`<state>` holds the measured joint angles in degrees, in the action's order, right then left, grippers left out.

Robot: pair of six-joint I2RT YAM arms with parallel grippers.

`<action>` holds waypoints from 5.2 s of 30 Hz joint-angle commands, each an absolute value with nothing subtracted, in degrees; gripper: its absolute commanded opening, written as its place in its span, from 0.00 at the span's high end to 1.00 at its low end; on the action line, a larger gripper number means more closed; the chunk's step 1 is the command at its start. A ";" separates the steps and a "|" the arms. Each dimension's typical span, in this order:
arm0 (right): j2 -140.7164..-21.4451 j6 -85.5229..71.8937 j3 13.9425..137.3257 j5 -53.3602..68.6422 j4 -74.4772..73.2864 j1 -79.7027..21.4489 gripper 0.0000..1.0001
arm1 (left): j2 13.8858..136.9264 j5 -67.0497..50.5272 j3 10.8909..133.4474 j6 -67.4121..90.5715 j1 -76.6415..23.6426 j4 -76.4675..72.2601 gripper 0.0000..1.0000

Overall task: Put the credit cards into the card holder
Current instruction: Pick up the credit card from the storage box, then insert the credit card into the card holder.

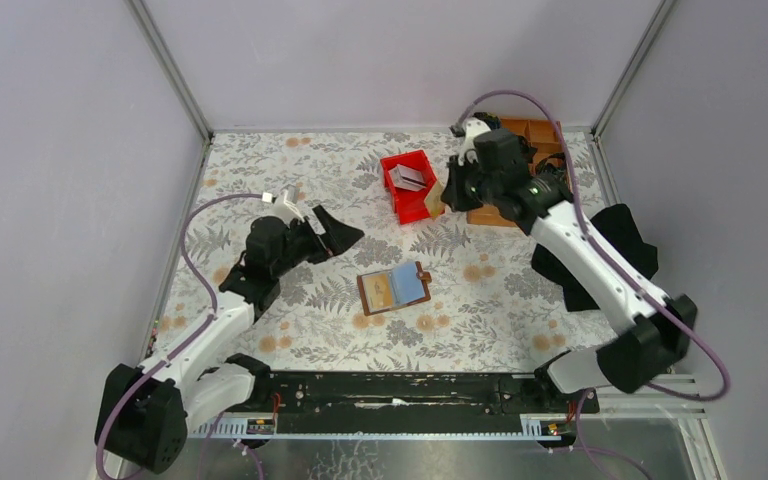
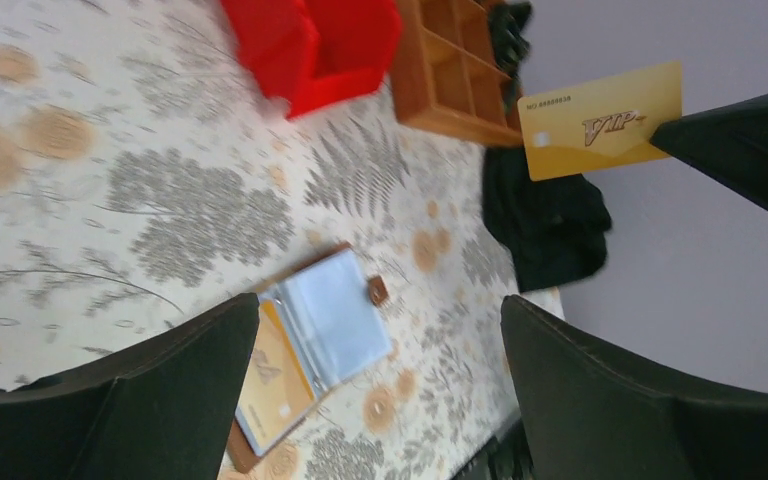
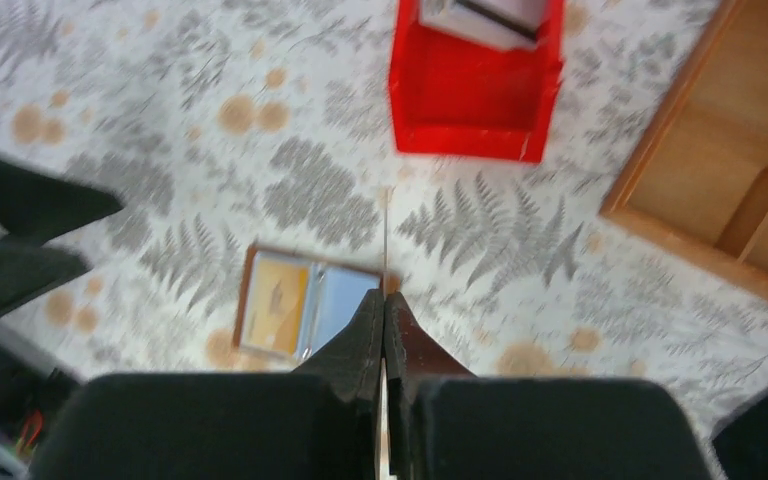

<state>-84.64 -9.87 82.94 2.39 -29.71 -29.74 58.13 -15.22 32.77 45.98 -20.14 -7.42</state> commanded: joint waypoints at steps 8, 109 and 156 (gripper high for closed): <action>-68.77 -16.22 65.63 29.64 -33.01 -30.07 1.00 | 55.74 -35.67 26.74 42.45 -26.34 -23.31 0.04; -92.57 -14.34 63.29 17.96 -22.33 -36.42 1.00 | 73.48 16.11 20.67 66.22 -48.67 -27.01 1.00; -105.16 -14.54 63.85 10.20 -24.08 -37.83 1.00 | 85.80 17.75 17.63 67.66 -49.22 -40.24 1.00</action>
